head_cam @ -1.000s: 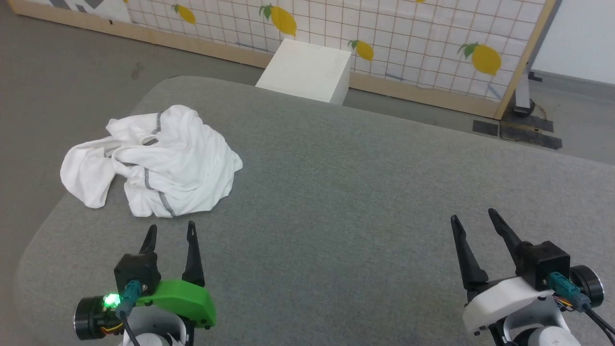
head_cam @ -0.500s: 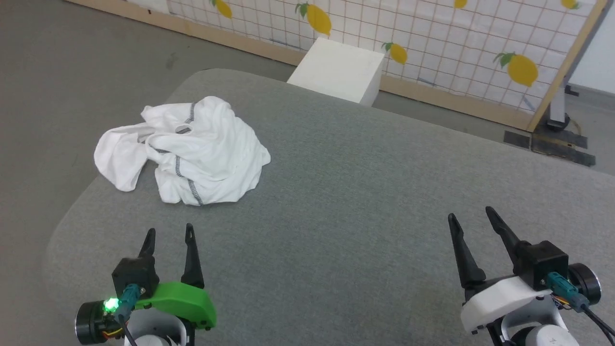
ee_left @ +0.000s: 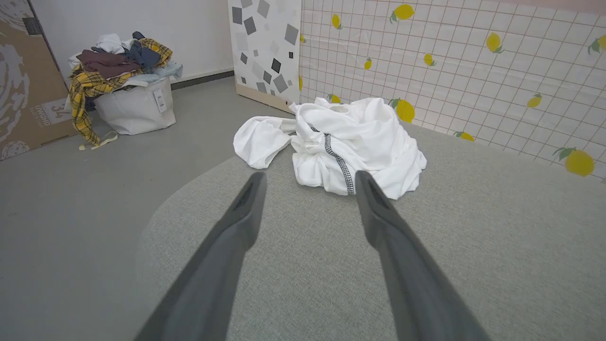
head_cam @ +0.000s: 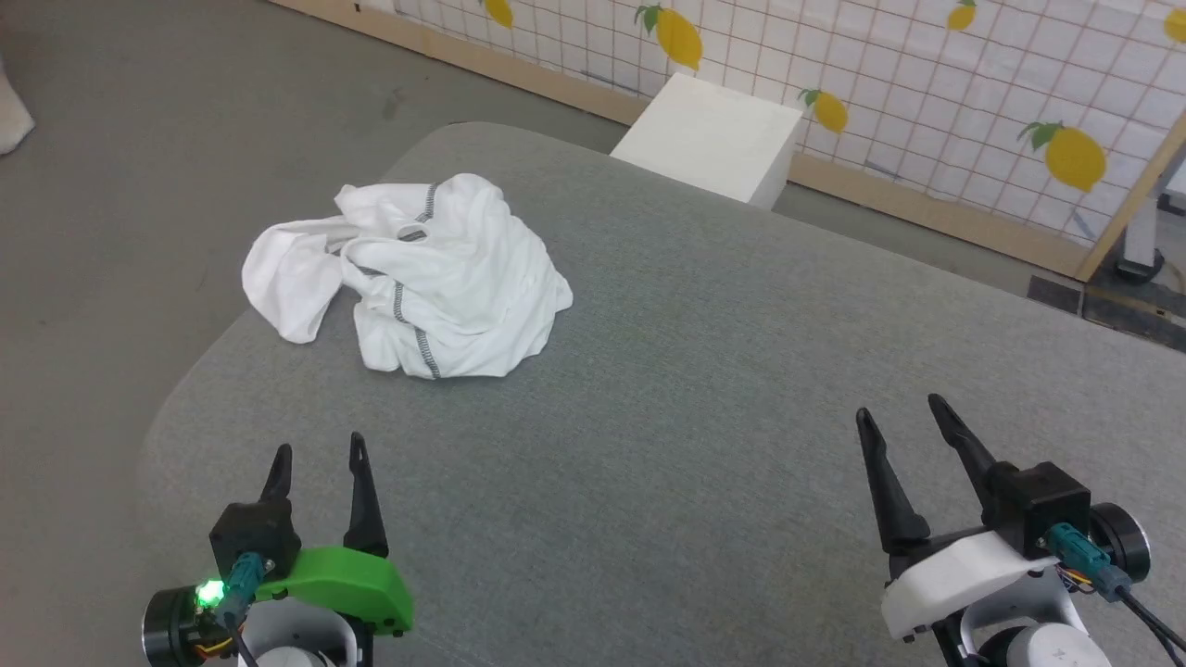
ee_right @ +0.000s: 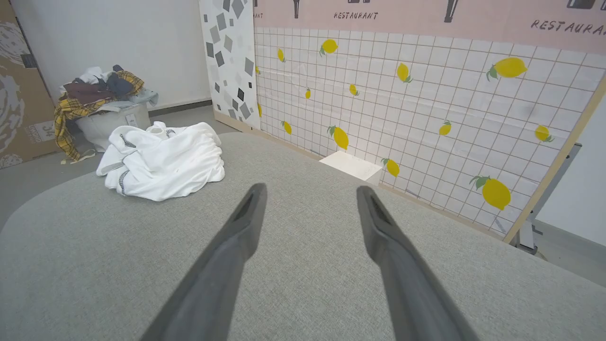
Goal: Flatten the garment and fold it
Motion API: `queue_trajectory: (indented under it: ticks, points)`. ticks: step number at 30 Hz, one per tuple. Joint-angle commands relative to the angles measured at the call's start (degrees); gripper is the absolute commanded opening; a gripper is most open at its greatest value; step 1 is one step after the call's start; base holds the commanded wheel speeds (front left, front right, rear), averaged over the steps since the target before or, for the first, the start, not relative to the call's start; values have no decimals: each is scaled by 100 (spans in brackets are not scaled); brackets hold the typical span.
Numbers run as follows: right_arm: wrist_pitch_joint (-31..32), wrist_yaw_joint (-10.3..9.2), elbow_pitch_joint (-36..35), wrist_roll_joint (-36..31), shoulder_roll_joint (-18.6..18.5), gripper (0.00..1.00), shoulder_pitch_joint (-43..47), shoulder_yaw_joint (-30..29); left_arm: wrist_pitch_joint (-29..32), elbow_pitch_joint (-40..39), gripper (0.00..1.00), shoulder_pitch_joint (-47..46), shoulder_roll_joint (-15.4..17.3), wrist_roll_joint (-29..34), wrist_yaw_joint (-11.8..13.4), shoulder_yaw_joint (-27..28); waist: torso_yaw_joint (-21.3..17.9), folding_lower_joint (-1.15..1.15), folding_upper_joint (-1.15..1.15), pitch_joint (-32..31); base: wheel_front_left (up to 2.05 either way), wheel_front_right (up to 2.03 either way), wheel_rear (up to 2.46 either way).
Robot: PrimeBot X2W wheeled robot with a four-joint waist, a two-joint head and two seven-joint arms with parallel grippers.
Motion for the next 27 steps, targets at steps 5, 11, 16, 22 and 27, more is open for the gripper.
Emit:
queue_trajectory:
  ticks: [5, 11, 16, 22, 27]
  points:
    - [-86, -7, 42, 72, 6, 100, -79, 32, -111, 76, 100, -101, 82, -148, 90, -58, 204, 0, 0, -31, 0, 0, 0]
    - [-127, -8, 67, 107, 6, 100, -60, 40, -159, 123, 100, -109, 128, -232, 156, -109, 409, 0, 0, -74, 0, 0, 0]
    - [-159, -8, 70, 130, 7, 100, -61, 18, -200, 153, 100, -117, 159, -303, 206, -169, 605, 0, 0, -93, 0, 0, 0]
    - [-179, -9, 61, 140, 7, 100, -60, 27, -259, 181, 100, -120, 218, -401, 263, -211, 814, 0, 0, -65, 0, 0, 0]
    - [-127, -9, 0, 96, 8, 100, -132, 108, -307, 237, 100, -316, 296, -533, 227, -232, 887, 0, 0, 108, 0, 0, 0]
